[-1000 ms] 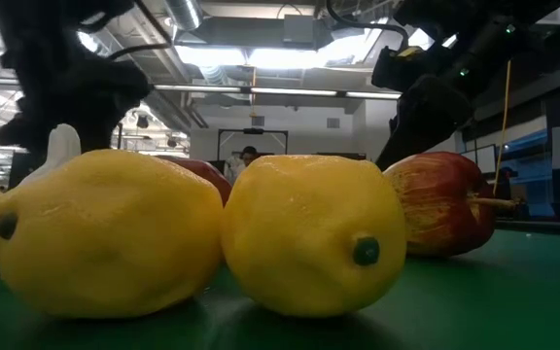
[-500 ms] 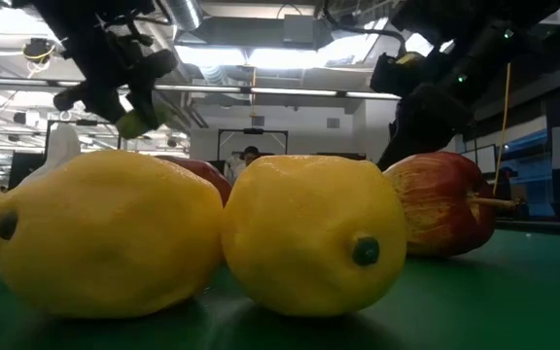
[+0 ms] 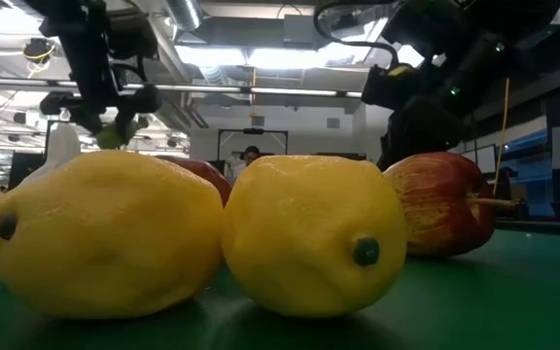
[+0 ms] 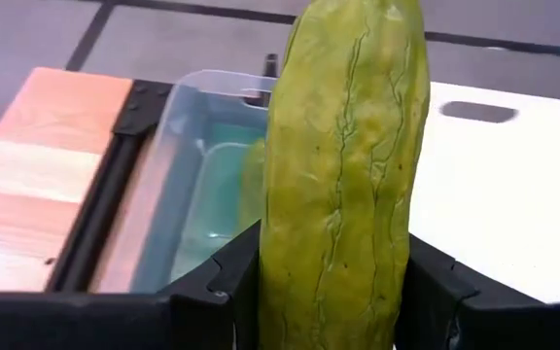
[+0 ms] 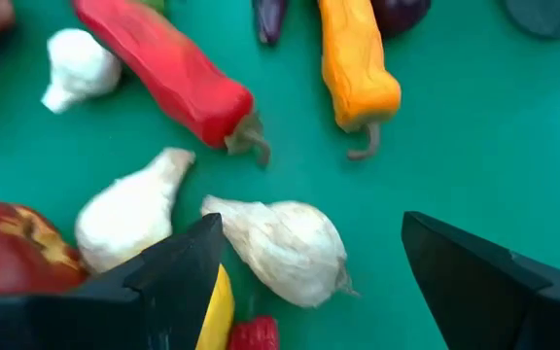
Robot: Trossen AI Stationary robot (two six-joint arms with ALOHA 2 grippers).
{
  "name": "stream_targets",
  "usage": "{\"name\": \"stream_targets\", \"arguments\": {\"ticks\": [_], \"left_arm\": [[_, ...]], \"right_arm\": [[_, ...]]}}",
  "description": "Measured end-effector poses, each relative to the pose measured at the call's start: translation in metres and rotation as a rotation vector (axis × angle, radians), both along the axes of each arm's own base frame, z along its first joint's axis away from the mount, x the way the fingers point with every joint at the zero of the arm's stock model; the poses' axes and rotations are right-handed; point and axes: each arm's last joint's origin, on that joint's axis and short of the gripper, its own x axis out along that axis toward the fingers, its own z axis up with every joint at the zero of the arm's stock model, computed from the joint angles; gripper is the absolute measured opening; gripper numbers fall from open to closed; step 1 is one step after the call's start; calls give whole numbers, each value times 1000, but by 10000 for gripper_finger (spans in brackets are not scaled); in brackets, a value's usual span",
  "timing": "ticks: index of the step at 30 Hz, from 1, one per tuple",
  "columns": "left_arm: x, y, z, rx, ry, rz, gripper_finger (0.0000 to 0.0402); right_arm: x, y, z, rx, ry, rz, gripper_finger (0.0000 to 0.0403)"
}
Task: Sort produce into baskets
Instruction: Put the green cucumber into the transparent bin
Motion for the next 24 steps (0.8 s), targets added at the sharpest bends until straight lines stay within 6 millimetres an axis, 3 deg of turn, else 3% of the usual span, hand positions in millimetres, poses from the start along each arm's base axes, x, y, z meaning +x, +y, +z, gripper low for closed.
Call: {"name": "stream_targets", "arguments": {"ticks": [6, 18, 24], "left_arm": [[-9, 11, -9, -73, 102, 44, 158], [-1, 39, -49, -245, 299, 68, 159], [-1, 46, -56, -293, 341, 22, 159]], "right_arm": [[0, 0, 0, 4, 2, 4, 317], [0, 1, 0, 25, 1, 21, 317], [0, 1, 0, 31, 2, 26, 317]]}}
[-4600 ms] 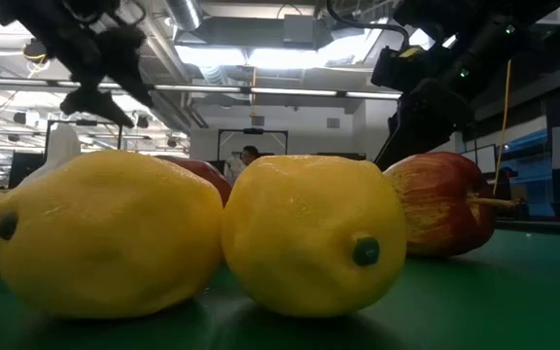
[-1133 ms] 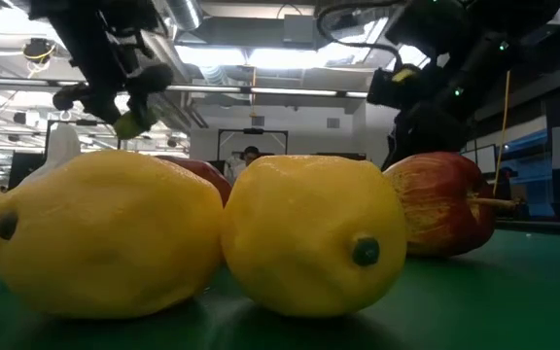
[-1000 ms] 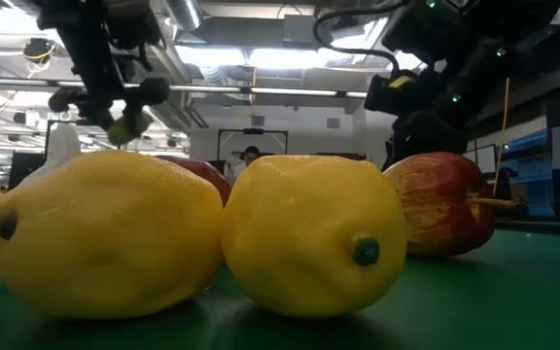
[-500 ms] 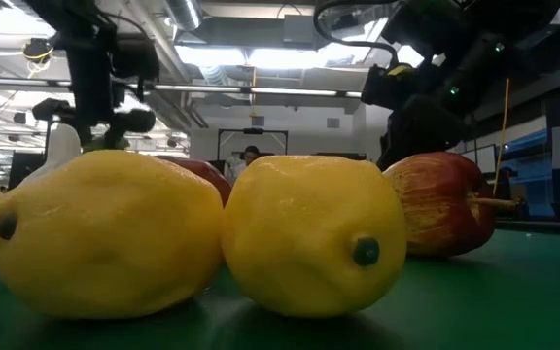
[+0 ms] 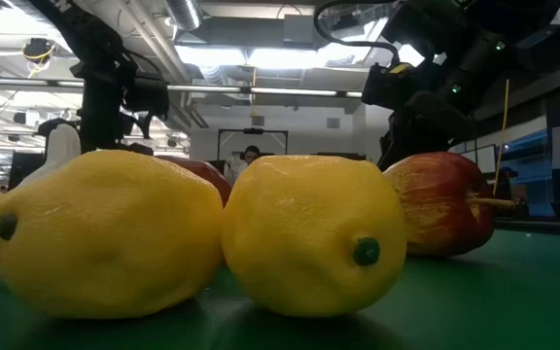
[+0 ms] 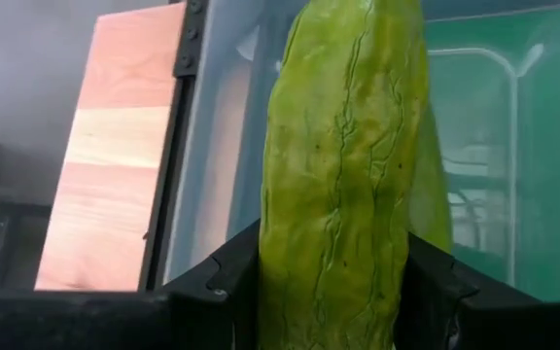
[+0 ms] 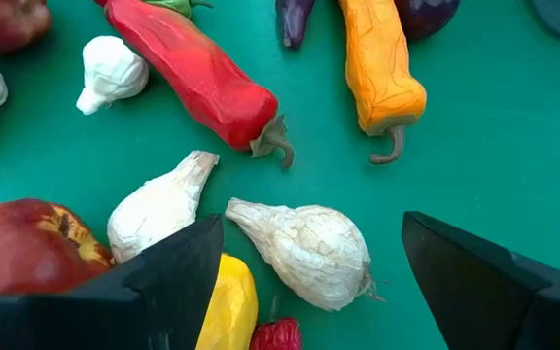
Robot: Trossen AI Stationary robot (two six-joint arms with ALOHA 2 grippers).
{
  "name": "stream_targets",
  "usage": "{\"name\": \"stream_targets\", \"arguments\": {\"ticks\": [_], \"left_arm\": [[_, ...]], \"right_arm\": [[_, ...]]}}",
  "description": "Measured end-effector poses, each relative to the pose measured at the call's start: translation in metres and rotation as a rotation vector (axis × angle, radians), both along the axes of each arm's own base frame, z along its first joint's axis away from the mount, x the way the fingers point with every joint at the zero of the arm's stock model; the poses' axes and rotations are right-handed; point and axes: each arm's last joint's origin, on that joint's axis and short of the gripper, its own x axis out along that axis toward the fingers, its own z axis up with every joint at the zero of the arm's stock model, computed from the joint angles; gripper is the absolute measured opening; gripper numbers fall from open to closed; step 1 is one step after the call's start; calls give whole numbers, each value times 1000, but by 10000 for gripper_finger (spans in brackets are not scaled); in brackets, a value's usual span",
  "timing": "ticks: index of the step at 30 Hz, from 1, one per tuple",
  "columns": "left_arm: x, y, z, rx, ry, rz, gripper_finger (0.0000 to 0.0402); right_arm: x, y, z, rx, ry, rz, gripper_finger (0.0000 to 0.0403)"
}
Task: Sort produce into baskets
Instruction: Put the green cucumber into the transparent bin
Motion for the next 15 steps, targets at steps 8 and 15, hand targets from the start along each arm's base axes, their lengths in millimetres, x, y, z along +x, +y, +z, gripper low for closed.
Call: {"name": "stream_targets", "arguments": {"ticks": [8, 15], "left_arm": [[3, 2, 1, -3, 1, -59, 192], [1, 3, 1, -12, 14, -68, 262]], "right_arm": [[0, 0, 0, 9, 1, 8, 317], [0, 1, 0, 19, 3, 17, 317]]}}
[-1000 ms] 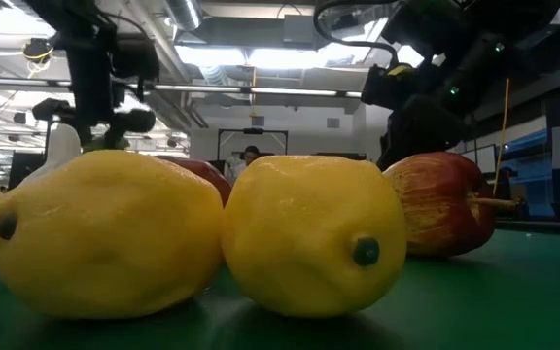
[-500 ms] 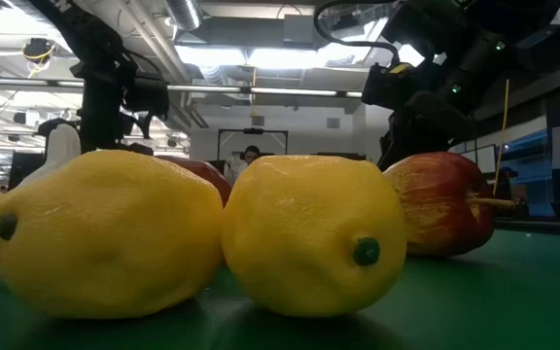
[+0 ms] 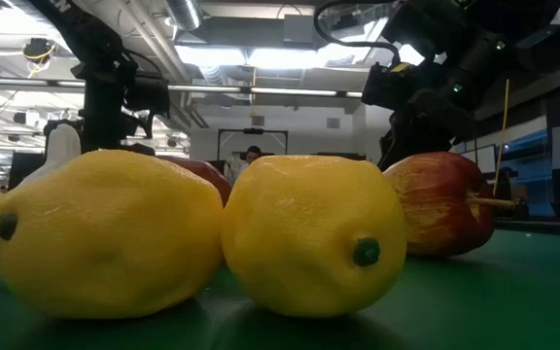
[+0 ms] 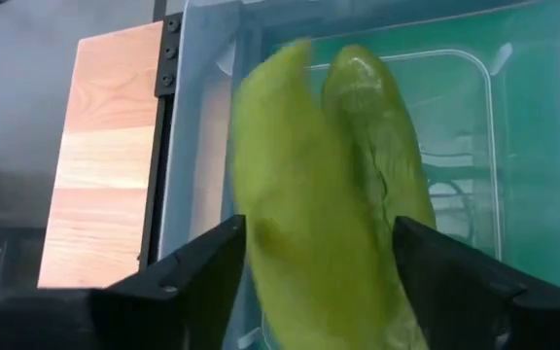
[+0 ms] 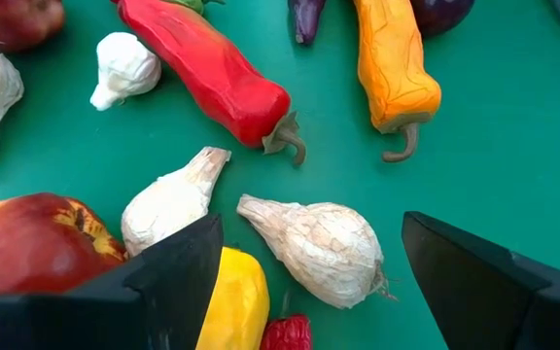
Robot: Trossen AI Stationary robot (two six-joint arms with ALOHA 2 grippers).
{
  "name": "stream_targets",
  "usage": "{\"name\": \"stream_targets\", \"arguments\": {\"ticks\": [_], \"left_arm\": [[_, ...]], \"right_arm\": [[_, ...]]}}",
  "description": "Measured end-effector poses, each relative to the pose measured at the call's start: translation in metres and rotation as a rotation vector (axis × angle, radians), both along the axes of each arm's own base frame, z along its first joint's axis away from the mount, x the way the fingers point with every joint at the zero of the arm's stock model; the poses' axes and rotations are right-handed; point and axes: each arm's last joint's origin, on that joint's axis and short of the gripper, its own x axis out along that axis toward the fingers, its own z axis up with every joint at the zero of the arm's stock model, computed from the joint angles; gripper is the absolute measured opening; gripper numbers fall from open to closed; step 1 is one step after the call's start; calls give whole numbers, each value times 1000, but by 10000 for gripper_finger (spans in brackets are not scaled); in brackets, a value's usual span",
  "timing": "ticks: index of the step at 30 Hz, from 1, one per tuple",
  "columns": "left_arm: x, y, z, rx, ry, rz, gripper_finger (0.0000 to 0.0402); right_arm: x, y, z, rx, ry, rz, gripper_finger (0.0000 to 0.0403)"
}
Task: Sort produce into baskets
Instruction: Put the green cucumber into the transparent bin, then put the purple eggplant into the white bin
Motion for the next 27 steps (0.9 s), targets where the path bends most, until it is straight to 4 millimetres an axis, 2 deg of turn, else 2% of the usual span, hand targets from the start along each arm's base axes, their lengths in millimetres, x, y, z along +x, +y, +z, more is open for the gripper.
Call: {"name": "stream_targets", "arguments": {"ticks": [6, 12, 15, 21, 27], "left_arm": [[4, -5, 3, 4, 2, -50, 287], [16, -23, 23, -4, -119, -301, 287], [24, -37, 39, 15, -229, -490, 288], [48, -75, 66, 67, -441, -1007, 288], [76, -110, 68, 97, -467, -1335, 288]], "right_arm": [[0, 0, 0, 0, 0, 0, 317], [0, 0, 0, 0, -3, 0, 317], [1, 0, 1, 1, -9, 0, 317], [2, 0, 1, 3, -22, 0, 317], [2, 0, 1, 3, -21, 0, 317]]}}
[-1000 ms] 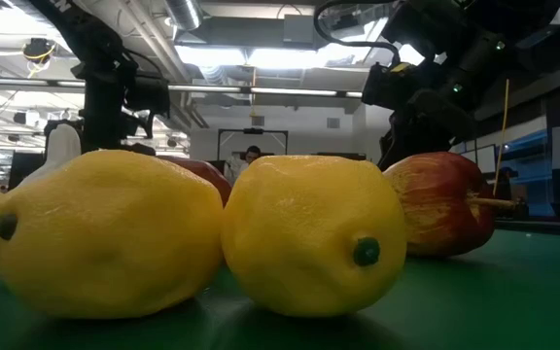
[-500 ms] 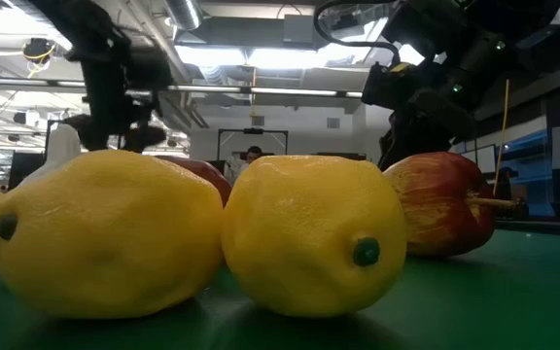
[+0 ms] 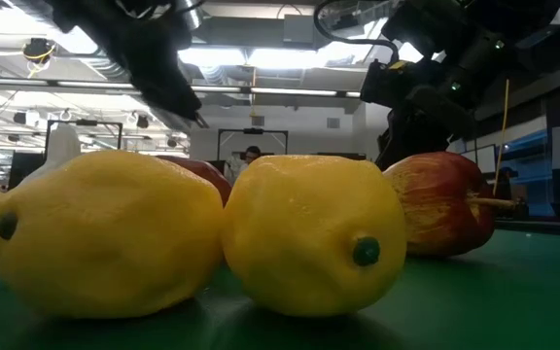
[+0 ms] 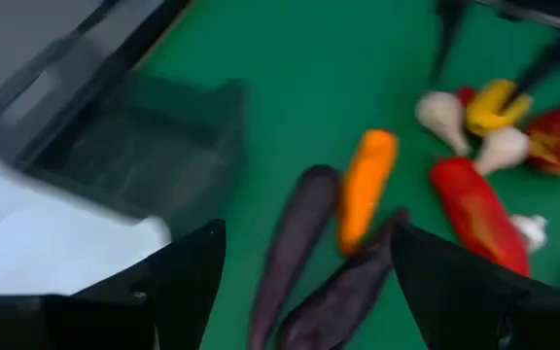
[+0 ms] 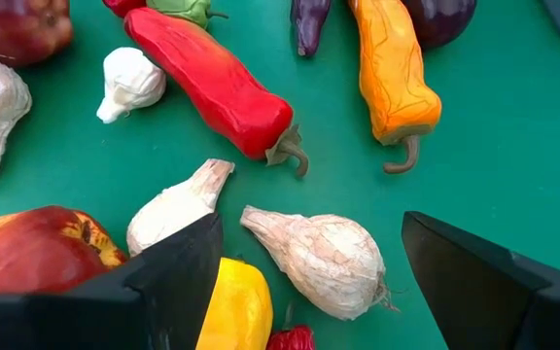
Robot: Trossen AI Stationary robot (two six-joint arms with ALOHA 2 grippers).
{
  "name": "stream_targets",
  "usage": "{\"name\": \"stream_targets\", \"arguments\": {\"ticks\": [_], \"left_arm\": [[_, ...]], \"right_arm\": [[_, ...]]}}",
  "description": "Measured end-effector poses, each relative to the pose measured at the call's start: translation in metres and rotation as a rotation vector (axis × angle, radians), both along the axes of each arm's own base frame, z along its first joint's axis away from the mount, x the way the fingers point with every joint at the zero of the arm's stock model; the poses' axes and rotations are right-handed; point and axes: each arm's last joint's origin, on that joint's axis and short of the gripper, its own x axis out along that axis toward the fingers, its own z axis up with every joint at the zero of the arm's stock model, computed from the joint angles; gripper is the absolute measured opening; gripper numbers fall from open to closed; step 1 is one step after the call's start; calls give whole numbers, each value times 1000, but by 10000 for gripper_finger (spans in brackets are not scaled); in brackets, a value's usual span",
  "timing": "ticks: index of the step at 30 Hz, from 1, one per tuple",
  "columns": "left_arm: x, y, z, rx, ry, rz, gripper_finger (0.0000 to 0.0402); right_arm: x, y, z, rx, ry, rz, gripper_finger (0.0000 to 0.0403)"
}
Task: Sort produce into baskets
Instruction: Put the purple eggplant into the white bin
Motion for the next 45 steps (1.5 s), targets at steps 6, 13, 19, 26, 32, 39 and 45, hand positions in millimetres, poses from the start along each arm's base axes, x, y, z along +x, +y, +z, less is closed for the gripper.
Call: {"name": "stream_targets", "arguments": {"ticks": [6, 13, 19, 26, 32, 39, 45], "left_arm": [[26, -13, -22, 57, 73, -125, 288], [46, -11, -54, 88, 203, -191, 288], [54, -11, -69, 60, 231, -242, 288], [59, -12, -87, 2, 287, -295, 288], [63, -12, -106, -14, 354, -323, 286], [66, -12, -126, -48, 423, -325, 242], [66, -16, -123, -75, 408, -302, 198]], "right_arm": [[0, 0, 0, 0, 1, 0, 317], [0, 0, 0, 13, 7, 12, 317], [0, 0, 0, 13, 8, 12, 317], [-1, 0, -1, 13, 9, 12, 317], [-1, 0, -1, 13, 10, 12, 317], [-1, 0, -1, 13, 10, 12, 317], [-1, 0, -1, 13, 10, 12, 317]]}}
